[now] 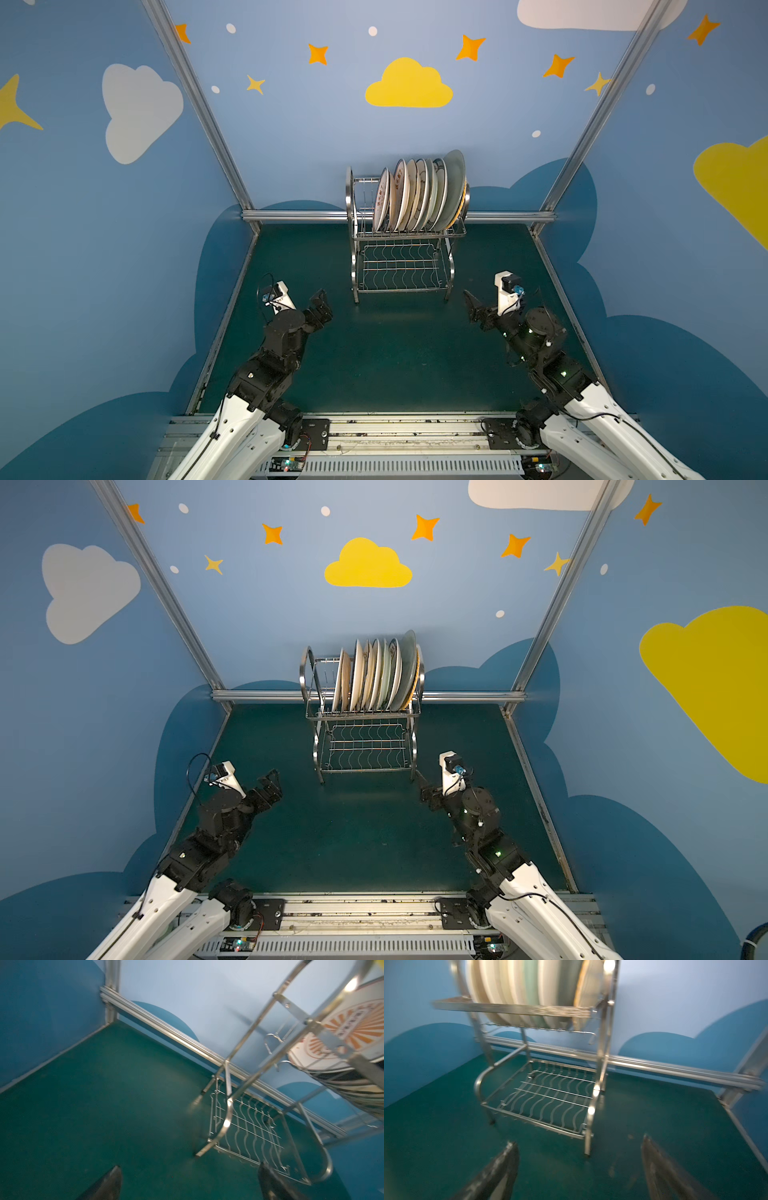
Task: Load plates into a dish rack
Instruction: Reset both arms
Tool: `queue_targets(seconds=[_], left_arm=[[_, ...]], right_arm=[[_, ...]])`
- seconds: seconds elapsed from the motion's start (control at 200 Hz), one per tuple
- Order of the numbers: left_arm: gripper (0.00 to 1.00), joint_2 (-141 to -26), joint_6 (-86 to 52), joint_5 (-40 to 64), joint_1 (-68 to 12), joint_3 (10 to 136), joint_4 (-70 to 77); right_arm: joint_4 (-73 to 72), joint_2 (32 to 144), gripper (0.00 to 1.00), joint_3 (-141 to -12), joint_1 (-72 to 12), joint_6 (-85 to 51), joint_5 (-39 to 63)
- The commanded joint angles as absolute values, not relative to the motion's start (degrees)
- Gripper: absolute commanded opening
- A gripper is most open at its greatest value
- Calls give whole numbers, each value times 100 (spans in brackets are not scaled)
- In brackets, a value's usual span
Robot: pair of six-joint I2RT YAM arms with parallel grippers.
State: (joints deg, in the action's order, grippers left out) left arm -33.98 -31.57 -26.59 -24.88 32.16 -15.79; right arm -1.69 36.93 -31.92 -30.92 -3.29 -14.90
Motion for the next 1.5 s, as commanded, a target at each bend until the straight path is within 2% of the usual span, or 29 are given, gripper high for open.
queue_targets(seconds=[0.0,0.03,0.155,0.245,0.506,0.686,0.876,1.026,1.152,1.277,1.497], left_arm=[[100,-3637,-3039,-3731,-2301,2815,-620],[100,-3732,-3016,-3862,-2219,2682,-415],[100,-4153,-3048,-4121,-1776,2287,245],[100,-4601,-2946,-4025,-1447,2154,790],[100,-5912,-2179,-3828,-904,2266,1755],[100,-6444,-1456,-3365,-765,2224,2554],[100,-7138,-652,-3409,-730,2314,3209],[100,-7634,-835,-3318,-506,2169,3744],[100,-7928,-1195,-3129,-159,2125,3954],[100,-7882,-1265,-3032,-84,2004,4083],[100,-7905,-1145,-2569,0,2010,4142]], right_arm=[[-199,3762,90,-3068,-2533,-578,-1800],[-341,3793,93,-2984,-2379,-555,-1806],[-1035,3882,93,-2452,-1660,-655,-1680],[-1296,3973,93,-2162,-1243,-922,-1805],[-1985,4808,96,-1810,-247,-1051,-1361],[-1766,5440,96,-1994,-58,-961,-1415],[-2205,6160,96,-1986,131,-972,-1281],[-1927,6491,96,-2273,159,-884,-914],[-2420,6546,96,-2108,175,-949,-561],[-3093,6943,96,-1936,173,-1001,-475],[-3180,7514,96,-2186,174,-947,-325]])
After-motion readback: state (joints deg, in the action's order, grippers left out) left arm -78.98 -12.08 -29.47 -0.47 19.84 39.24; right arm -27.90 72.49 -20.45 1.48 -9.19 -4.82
